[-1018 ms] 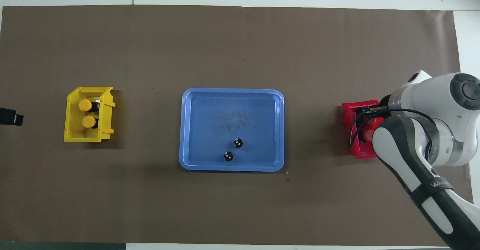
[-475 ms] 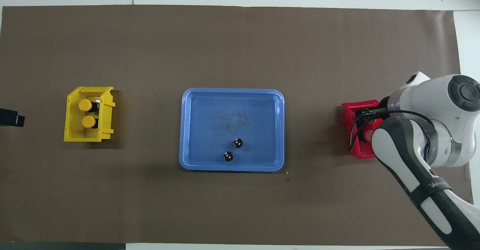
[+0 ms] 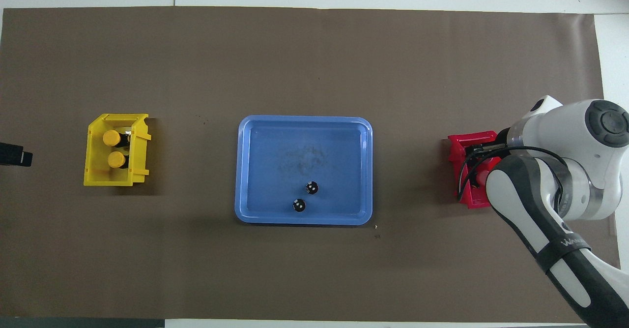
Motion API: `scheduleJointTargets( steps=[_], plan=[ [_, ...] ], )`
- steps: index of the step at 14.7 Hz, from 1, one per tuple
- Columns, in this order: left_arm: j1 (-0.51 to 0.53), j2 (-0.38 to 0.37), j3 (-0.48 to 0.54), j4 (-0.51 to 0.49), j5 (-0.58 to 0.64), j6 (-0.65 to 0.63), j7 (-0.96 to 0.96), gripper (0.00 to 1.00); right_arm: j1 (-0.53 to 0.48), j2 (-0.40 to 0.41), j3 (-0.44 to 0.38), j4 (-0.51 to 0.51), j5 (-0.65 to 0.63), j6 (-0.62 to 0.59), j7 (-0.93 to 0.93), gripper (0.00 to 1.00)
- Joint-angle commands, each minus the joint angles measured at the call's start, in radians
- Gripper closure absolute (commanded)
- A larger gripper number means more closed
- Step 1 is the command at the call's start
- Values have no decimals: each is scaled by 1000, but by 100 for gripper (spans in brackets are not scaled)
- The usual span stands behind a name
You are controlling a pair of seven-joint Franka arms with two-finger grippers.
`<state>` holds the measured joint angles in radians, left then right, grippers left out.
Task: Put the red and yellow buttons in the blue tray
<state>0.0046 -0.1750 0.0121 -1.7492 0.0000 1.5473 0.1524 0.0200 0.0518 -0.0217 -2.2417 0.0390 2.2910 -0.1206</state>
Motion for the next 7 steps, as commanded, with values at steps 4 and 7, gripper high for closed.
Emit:
scheduleJointTargets(
  steps=[4, 7],
  plan=[
    [-1, -29, 3, -55, -9, 56, -14, 0, -9, -24, 5, -38, 18, 25, -40, 42],
    [-1, -29, 3, -55, -9, 62, -14, 0, -14, -24, 5, -38, 18, 25, -57, 55]
  ],
)
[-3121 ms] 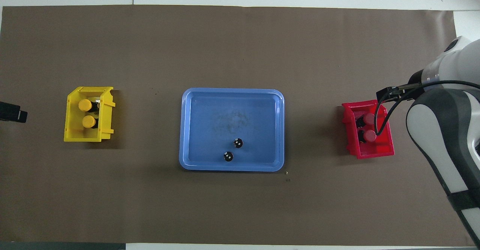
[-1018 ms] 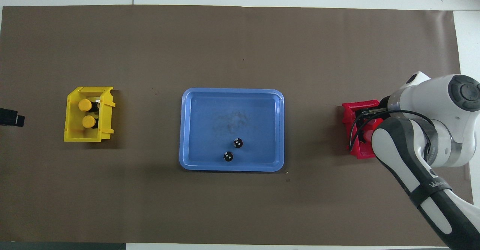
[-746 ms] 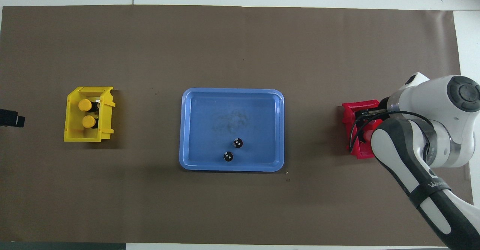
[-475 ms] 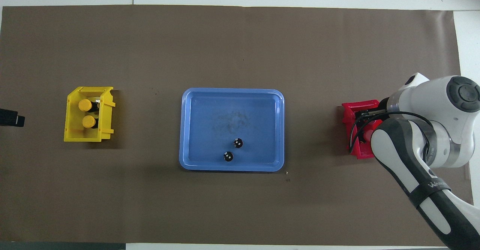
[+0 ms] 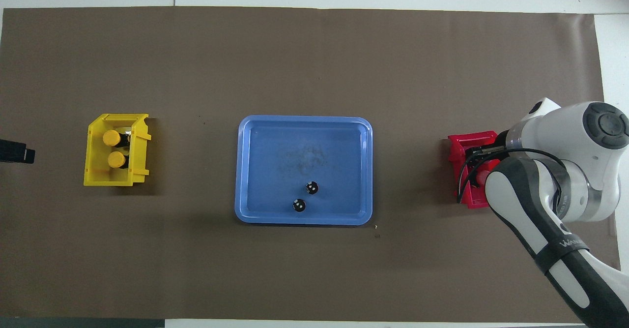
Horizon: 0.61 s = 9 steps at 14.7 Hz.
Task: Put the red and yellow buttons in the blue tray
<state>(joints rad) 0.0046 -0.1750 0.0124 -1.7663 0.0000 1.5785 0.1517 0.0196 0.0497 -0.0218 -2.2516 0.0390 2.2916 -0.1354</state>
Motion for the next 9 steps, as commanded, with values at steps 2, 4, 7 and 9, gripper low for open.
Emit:
scheduleJointTargets(
  steps=[2, 4, 7, 9],
  plan=[
    [-2, -26, 3, -38, -9, 35, -14, 0, -15, -21, 5, -14, 18, 17, -49, 69],
    [-2, -21, 3, -57, -9, 70, -14, 0, -13, -8, 5, 35, 18, -20, -49, 75],
    [-9, 9, 1, -186, -9, 274, -17, 1, -9, 27, 5, 225, 13, -211, -49, 75],
    [-24, 81, 0, -232, -9, 407, -24, 6, -7, 44, 5, 350, 7, -349, -46, 75]
  ],
)
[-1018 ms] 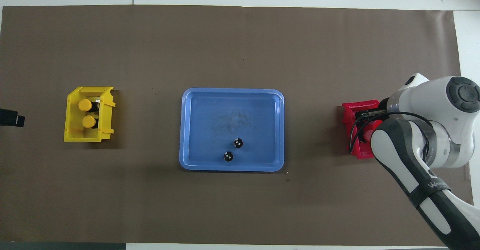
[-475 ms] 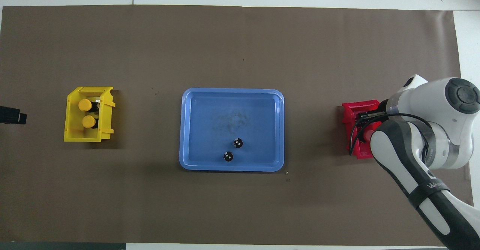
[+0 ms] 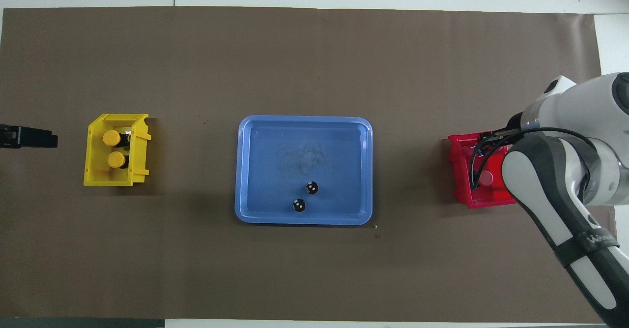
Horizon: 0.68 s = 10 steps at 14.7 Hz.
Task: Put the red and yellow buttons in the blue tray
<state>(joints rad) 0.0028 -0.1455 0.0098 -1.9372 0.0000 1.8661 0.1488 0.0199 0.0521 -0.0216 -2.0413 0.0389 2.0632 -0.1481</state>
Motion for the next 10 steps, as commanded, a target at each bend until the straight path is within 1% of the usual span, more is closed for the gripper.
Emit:
scheduleJointTargets(
  steps=[1, 2, 3, 4, 6, 8, 10],
  plan=[
    [-35, 100, 2, -57, -9, 155, -22, 8, -5, 61, 6, 208, 15, -179, -25, 75],
    [-49, 147, 2, -54, -9, 194, -22, 12, 17, 75, 6, 277, 19, -225, -18, 75],
    [-61, 182, 2, -54, -9, 243, -22, 12, 56, 100, 6, 336, 18, -250, 26, 75],
    [-63, 208, 2, -54, -9, 267, -22, 17, 90, 127, 6, 395, 13, -270, 104, 75],
    [-61, 236, 2, -54, -11, 295, -20, 23, 188, 158, 6, 458, 7, -270, 244, 75],
    [-52, 245, 2, -54, -11, 303, -18, 29, 299, 193, 6, 481, 7, -233, 439, 75],
    [-49, 245, 2, -52, -11, 303, -18, 33, 380, 215, 6, 481, 16, -154, 550, 75]
  ],
)
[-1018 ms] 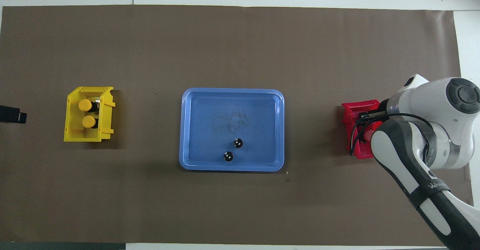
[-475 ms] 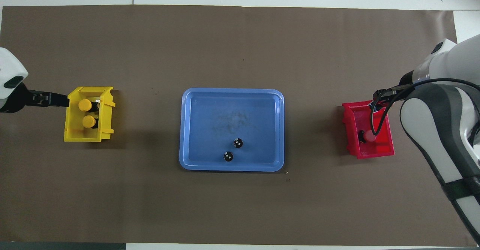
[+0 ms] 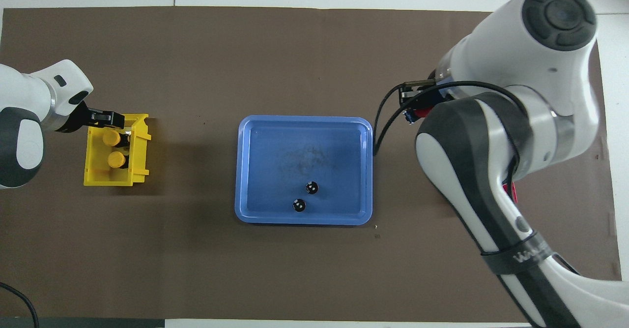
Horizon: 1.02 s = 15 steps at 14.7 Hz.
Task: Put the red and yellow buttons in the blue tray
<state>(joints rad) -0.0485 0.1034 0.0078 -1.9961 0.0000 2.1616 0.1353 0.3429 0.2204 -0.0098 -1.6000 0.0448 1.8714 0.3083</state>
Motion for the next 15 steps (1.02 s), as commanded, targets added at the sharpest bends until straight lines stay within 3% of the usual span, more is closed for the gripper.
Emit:
scheduleJointTargets(
  steps=[1, 8, 15],
  plan=[
    [2, -4, 4, 7, -12, 9, -6, 35, 103, 74, -6, 40, 9, 67, 145, 75],
    [10, 4, 6, -12, -14, 7, -6, 36, 258, 223, -6, 29, -65, 216, 359, 75],
    [24, -7, 6, -67, -14, 37, -8, 41, 288, 229, -6, -75, -54, 296, 368, 73]
  ],
)
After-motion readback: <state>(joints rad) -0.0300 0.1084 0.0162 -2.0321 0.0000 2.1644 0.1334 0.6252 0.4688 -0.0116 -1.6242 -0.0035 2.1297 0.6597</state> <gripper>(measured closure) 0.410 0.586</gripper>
